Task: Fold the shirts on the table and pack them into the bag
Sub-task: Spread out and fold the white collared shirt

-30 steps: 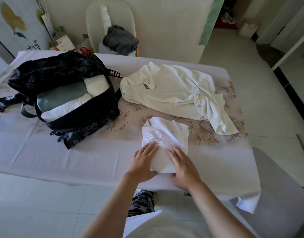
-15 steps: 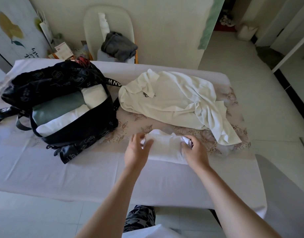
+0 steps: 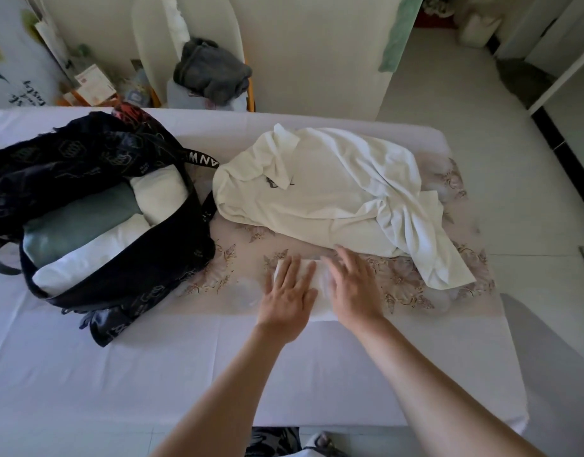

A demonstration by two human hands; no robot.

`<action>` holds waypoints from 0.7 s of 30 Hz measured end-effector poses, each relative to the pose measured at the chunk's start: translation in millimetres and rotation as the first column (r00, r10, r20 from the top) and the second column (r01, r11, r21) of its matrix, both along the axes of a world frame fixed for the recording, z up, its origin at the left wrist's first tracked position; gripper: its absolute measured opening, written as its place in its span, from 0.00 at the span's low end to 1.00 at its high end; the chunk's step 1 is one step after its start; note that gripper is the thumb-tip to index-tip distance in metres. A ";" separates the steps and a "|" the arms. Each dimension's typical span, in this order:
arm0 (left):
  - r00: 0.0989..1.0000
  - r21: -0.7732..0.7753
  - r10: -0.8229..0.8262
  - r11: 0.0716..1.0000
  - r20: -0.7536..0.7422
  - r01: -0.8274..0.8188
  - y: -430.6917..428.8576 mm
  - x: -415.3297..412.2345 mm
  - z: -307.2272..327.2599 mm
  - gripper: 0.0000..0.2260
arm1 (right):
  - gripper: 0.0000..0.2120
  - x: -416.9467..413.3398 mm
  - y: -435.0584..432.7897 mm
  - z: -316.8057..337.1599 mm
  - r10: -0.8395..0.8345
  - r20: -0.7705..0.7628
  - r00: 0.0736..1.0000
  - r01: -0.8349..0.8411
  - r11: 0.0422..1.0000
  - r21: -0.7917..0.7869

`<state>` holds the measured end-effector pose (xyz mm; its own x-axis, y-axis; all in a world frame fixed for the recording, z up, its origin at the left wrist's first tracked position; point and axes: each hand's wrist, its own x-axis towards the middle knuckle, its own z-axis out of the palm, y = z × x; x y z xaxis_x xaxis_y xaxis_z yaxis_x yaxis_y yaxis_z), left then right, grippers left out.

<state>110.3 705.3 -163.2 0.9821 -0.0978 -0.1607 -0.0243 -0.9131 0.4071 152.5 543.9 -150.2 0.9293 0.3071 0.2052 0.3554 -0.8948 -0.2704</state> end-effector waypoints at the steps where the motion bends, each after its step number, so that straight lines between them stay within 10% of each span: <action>1: 1.000 -0.008 -0.011 1.000 -0.010 0.011 1.4 0.4 -0.7 0.30 | 0.19 -1.4 -0.1 -6.0 0.054 -0.071 0.996 -0.056 0.998 -0.036; 6: 0.994 -0.128 0.082 0.988 -0.071 -0.091 1.8 1.8 -2.1 0.29 | 0.30 -3.7 -6.5 -25.0 -0.088 -0.382 0.920 0.031 0.988 -0.151; 11: 0.885 -0.227 0.407 0.862 -0.225 -0.454 -6.8 10.2 17.1 0.31 | 0.30 -2.8 -10.0 -26.6 -0.060 -0.368 0.928 0.023 0.994 -0.104; 21: 0.674 -0.248 0.391 0.720 -0.626 -0.648 19.4 51.1 48.1 0.30 | 0.36 -11.3 -17.7 -15.6 -0.019 -0.451 0.892 -0.032 0.994 -0.106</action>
<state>161.4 724.7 -115.1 0.6685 0.2220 -0.7098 0.7197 -0.4338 0.5422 141.2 526.2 -165.7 0.9118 0.3096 -0.2698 0.2239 -0.9255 -0.3054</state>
